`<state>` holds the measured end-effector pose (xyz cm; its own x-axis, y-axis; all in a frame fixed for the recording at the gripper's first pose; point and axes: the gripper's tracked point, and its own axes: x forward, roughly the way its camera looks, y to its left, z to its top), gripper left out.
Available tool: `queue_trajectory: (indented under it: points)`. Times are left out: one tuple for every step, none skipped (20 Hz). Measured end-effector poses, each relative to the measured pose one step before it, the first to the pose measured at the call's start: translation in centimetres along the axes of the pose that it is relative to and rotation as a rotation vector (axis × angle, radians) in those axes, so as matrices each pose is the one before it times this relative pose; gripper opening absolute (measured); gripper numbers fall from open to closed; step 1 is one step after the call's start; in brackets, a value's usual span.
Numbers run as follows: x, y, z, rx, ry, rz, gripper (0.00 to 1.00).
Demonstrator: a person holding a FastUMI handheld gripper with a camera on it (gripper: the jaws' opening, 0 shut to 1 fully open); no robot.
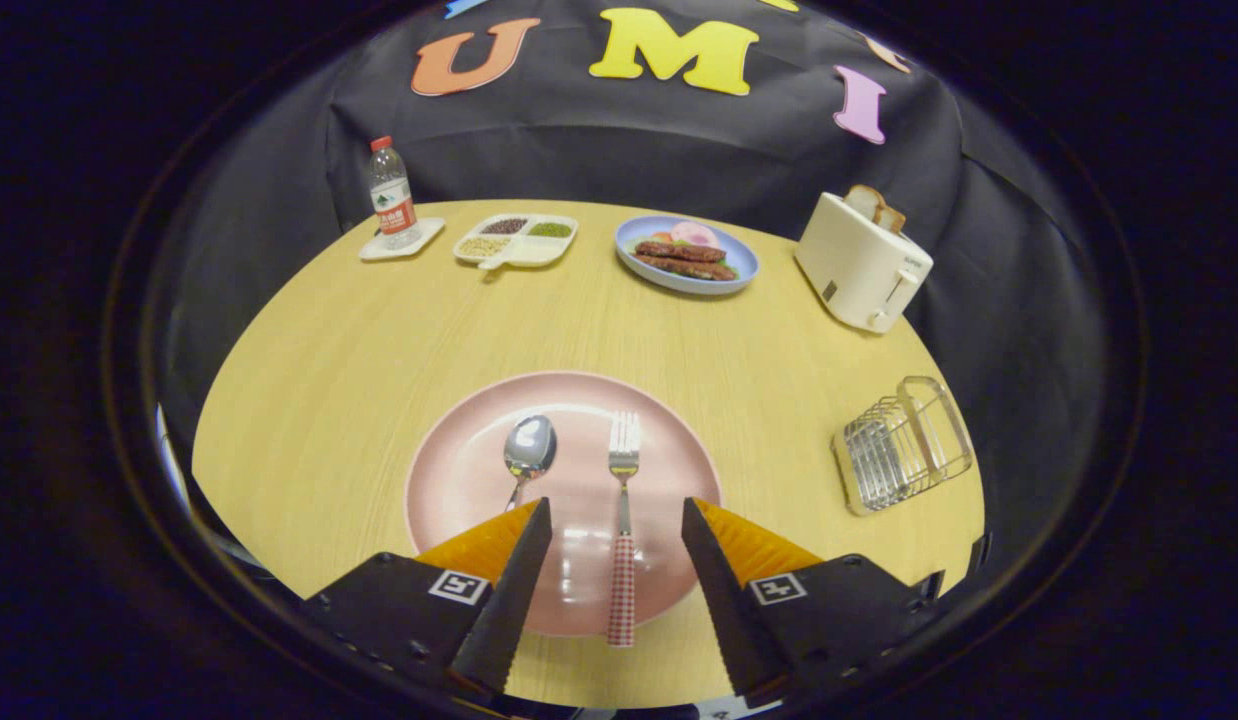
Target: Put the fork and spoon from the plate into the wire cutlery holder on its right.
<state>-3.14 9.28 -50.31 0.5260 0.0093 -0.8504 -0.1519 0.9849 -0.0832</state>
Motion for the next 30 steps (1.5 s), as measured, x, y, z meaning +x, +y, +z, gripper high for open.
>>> queue_trajectory:
  points:
    - [0.530,-0.250,-0.356,0.01442,0.01212,-0.00630,0.72]
    - [0.440,0.036,-0.199,0.01221,0.01523,0.00487,0.69]
    - [0.384,-0.140,-0.341,0.01110,0.01553,-0.00786,0.65]
    - [0.288,-0.011,-0.182,0.00436,0.01293,0.00387,0.62]
    - [0.468,0.014,-0.255,-0.00263,0.01558,0.00254,0.59]
    - [0.423,-0.074,-0.620,0.00356,0.02804,-0.00125,0.53]
    - [0.320,0.055,-0.762,0.01124,0.02818,-0.00360,0.42]
    - [0.237,0.112,-0.327,0.01685,0.01333,0.00513,0.31]
    - [-0.082,0.171,-0.003,0.02048,-0.00040,0.00135,0.20]
    - [-0.137,0.167,0.212,0.00750,0.00032,0.00636,0.12]
    - [-0.046,0.273,0.104,0.00190,-0.00187,0.01198,0.11]
    - [0.440,-0.276,-0.208,-0.00321,0.01537,-0.01035,0.12]
    - [-0.539,0.135,-0.074,0.00720,0.01484,0.00520,0.09]
    - [-0.413,-0.026,0.074,0.02007,0.00938,0.00736,0.06]
    - [-0.401,-0.009,0.103,0.01965,0.00207,0.00791,0.06]
    - [-0.533,-0.211,0.286,0.00469,-0.00107,-0.00492,0.06]
    - [-0.766,-0.585,0.297,-0.00477,-0.00854,-0.01783,0.06]
    - [-0.804,-0.339,0.339,-0.00379,-0.00699,-0.00262,0.06]
    - [-0.734,-0.286,0.082,-0.00640,-0.00050,-0.00300,0.06]
    - [-0.796,-0.414,0.191,-0.00457,-0.00058,0.00003,0.06]
    - [-0.871,-0.408,0.271,-0.00047,-0.00445,0.00266,0.06]
    - [-0.839,-0.451,0.359,-0.00089,-0.00153,0.00705,0.06]
    - [-0.942,-0.643,0.156,-0.00456,0.00413,0.00814,0.06]
    - [-0.903,-0.765,0.240,-0.00447,0.00630,0.00467,0.06]
    - [-0.864,-0.958,0.316,-0.00138,-0.00008,0.00399,0.06]
    - [-0.870,-0.991,0.485,-0.00233,-0.00426,0.00306,0.06]
    - [-0.711,-1.100,0.327,-0.00324,-0.00650,-0.00109,0.06]
    - [-0.759,-1.204,0.514,-0.00511,-0.00715,0.00081,0.06]
    - [-0.655,-1.219,0.269,-0.00430,-0.00381,0.00134,0.06]
    - [-0.633,-1.388,0.394,-0.00328,-0.00023,-0.00055,0.06]
